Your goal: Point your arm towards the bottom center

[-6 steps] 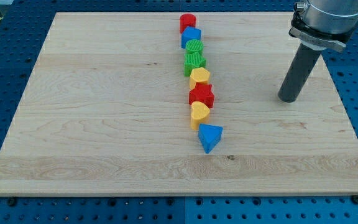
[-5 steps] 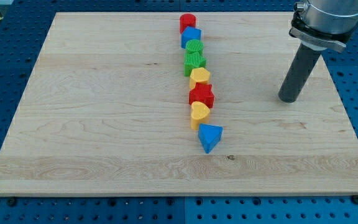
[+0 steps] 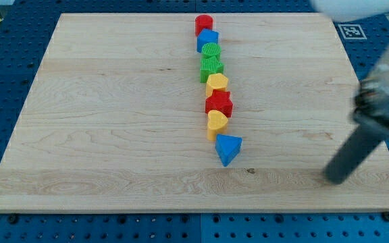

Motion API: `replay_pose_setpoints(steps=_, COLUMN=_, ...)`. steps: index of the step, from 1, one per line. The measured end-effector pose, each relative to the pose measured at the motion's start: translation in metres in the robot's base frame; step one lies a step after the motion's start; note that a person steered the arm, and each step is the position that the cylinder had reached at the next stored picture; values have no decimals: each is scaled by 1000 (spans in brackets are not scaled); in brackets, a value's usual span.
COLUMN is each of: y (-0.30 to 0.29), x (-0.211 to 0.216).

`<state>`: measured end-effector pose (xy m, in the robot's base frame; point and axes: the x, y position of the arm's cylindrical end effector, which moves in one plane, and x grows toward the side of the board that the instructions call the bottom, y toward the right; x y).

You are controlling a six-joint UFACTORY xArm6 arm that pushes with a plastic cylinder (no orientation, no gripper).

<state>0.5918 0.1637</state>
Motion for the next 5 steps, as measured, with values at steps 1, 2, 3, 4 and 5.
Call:
replay_pose_setpoints(steps=1, y=-26, x=7)
replay_pose_setpoints(steps=2, y=-34, x=2)
replay_pose_setpoints(steps=3, y=-67, x=-21)
replay_pose_setpoints(steps=4, y=-112, x=-35)
replay_pose_setpoints(steps=5, y=-150, x=-38)
